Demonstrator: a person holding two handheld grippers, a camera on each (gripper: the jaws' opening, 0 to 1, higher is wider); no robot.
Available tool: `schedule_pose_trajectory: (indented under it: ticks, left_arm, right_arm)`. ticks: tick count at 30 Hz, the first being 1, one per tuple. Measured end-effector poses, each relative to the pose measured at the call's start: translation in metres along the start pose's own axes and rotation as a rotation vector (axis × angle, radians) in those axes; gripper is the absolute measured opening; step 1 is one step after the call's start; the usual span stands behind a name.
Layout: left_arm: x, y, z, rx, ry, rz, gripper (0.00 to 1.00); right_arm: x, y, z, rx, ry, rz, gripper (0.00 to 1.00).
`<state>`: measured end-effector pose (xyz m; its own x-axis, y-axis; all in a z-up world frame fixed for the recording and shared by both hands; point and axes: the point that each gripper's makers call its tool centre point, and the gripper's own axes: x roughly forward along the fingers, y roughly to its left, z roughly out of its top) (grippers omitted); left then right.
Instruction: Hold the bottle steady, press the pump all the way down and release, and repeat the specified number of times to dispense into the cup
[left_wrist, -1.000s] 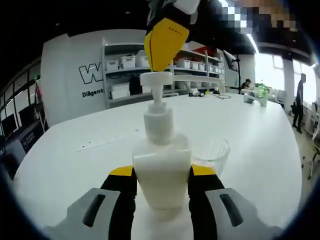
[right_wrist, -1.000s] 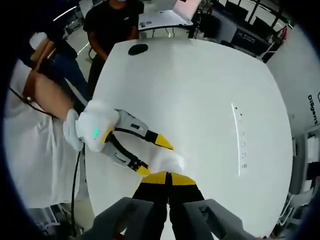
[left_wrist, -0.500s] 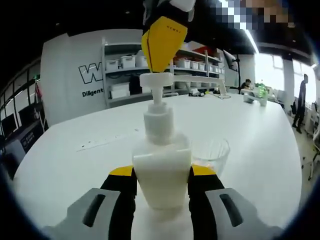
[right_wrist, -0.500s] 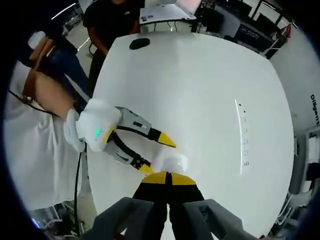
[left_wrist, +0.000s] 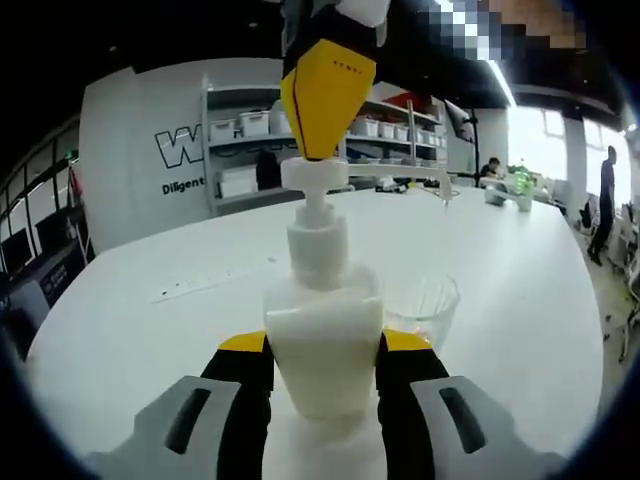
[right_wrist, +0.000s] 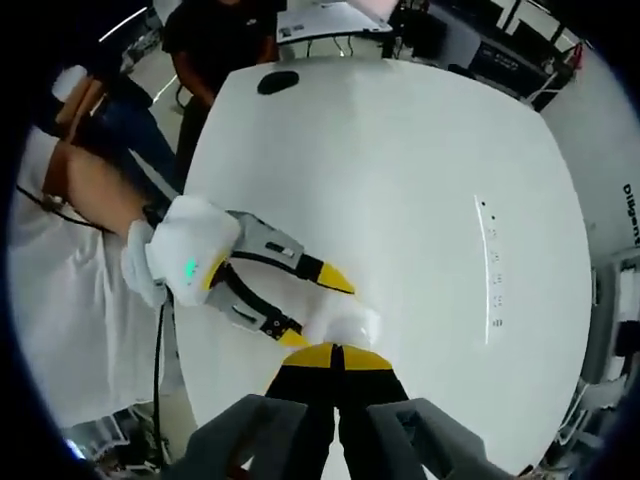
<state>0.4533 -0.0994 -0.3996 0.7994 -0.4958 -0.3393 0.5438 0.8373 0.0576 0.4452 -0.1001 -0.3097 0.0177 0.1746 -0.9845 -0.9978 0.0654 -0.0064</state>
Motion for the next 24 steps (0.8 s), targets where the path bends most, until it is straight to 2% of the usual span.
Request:
schedule_pose_trajectory:
  ticks: [1,2,3,4,5,8,10,12,13,16,17,18,23,24]
  left_arm:
    - [-0.0001,-0.0004,-0.0002,0.002,0.003,-0.001,0.39]
    - [-0.0002,-0.0003,-0.0002,0.0,0.002,0.0,0.39]
    - [-0.0001,-0.0005,0.0,-0.003,0.0,0.001,0.39]
    - [-0.0002,-0.0004,-0.0002,-0.005,0.003,0.003,0.39]
    - [-0.0001,-0.0005,-0.0001,-0.003,0.004,0.002,0.39]
    - [-0.0005,-0.001,0.0001,-0.002,0.005,0.001,0.39]
    - [-0.0004,-0.0011,0.0,-0.008,0.005,0.001,0.39]
    - [-0.0002,-0.0012,-0.0001,-0.011,0.005,0.002,0.39]
    - [-0.0002,-0.0012,-0.0002,-0.006,0.007,0.0,0.39]
    - [0.0001,-0.0012,0.0,-0.009,0.007,0.001,0.39]
    - [0.0003,-0.001,0.0,-0.009,0.007,0.001,0.39]
    - [0.0005,-0.001,0.0002,-0.007,0.007,-0.003,0.39]
    - [0.001,-0.0013,0.0001,-0.007,0.009,-0.004,0.39]
    - [0.001,-0.0013,0.0,-0.006,0.009,-0.004,0.39]
  right_arm:
    - [0.0003,-0.0008,0.0008,-0.021,-0.003,-0.005,0.0]
    - [0.0001,-0.0019,0.0006,0.016,0.002,-0.01,0.0]
    - [-0.0006,-0.002,-0.0004,-0.005,0.01,-0.009,0.0]
    - [-0.0022,-0.0042,0.0036,-0.094,-0.013,0.003,0.0]
    - [-0.0034,-0.0007,-0.0039,0.025,0.014,0.002,0.0]
    - [-0.006,-0.0034,-0.002,-0.039,-0.002,0.01,0.0]
    - [-0.0074,-0.0027,-0.0008,-0.02,-0.003,0.004,0.0]
    - [-0.0076,-0.005,-0.0014,-0.097,0.008,-0.006,0.0]
    - [-0.0071,-0.0031,-0.0022,-0.038,0.011,0.001,0.0]
    - [-0.0058,-0.0054,-0.0032,-0.042,0.023,-0.01,0.0]
    - [-0.0063,-0.0079,0.0016,-0.095,0.004,-0.01,0.0]
    - [-0.0064,-0.0077,-0.0046,-0.05,0.037,-0.019,0.0]
    - [-0.007,-0.0086,-0.0039,-0.066,0.036,-0.009,0.0]
    - [-0.007,-0.0083,-0.0045,-0.029,0.034,-0.004,0.0]
